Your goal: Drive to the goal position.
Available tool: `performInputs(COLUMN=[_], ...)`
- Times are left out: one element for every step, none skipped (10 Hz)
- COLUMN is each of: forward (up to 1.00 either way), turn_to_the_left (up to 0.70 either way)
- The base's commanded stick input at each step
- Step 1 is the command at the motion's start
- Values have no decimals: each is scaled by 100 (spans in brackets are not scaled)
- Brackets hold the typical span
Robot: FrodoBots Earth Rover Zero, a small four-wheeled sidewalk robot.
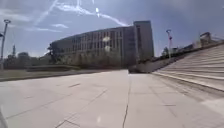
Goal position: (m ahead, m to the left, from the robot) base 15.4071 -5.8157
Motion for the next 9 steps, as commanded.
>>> performInputs(forward=[70,70,70,70,70,70,70,70,70], turn_to_the_left=[-5,-5,-5,-5,-5,-5,-5,-5,-5])
